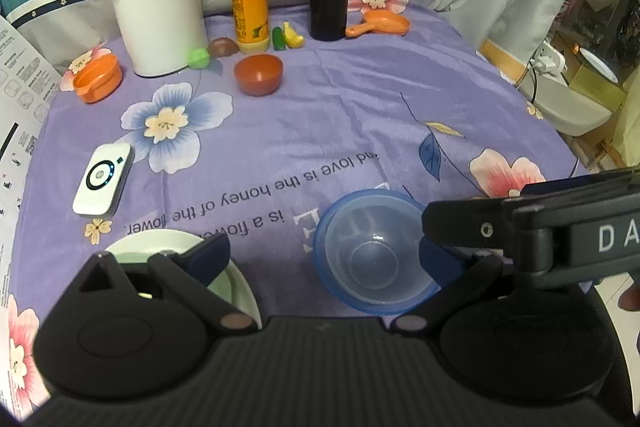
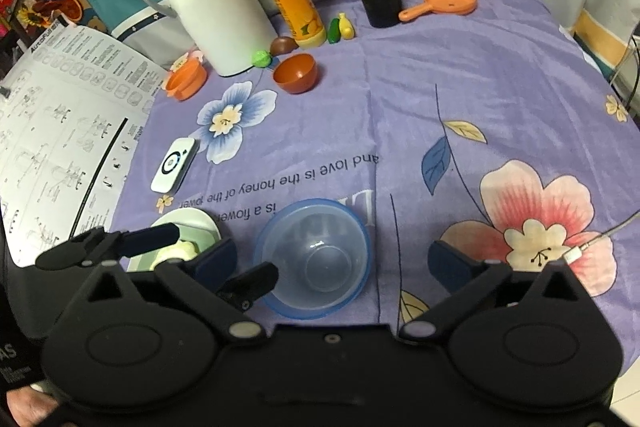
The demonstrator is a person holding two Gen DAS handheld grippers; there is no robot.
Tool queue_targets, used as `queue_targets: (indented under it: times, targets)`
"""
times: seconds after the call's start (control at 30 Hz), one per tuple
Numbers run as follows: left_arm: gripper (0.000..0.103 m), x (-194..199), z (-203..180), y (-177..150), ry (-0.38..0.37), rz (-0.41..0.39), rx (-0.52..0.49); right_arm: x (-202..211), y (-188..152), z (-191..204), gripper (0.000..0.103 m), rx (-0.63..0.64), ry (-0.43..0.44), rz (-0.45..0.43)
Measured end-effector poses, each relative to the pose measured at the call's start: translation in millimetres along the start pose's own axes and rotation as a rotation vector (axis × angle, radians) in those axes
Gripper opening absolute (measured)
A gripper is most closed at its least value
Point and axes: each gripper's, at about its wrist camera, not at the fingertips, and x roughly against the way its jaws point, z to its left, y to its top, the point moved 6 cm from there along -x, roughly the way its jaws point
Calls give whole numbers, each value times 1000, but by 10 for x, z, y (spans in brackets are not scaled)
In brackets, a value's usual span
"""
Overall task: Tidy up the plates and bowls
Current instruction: 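Open the right gripper and withdraw it from the clear bowl, then move the right gripper to the orange small bowl and grasp its rim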
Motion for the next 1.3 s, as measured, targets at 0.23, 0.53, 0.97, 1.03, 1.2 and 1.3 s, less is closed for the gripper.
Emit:
queue_targets:
  times: [0.23,0.53,0.97,1.03,1.2,1.3]
  targets:
    - [103,-56,194,81,8,-6,44,-58,120,-9,103,11,3,7]
    - [103,-223,493,315,61,-14,79,-263,402,-65,103,-13,7,11]
    - [103,-670,976,974,127,-86,131,-731,1127,-32,103,-42,9,-11]
    - [103,-798,1046,1081,135,-87,141,-860,1251,-23,103,-48,5,-12]
    - [103,-1129,1172,1258,152,-76,147,-1201,1520,-29,103,-71,13,-1]
    - [102,-1325,1233,1330,160,-65,162,-1392,1656,-49,103,-86,20,-4]
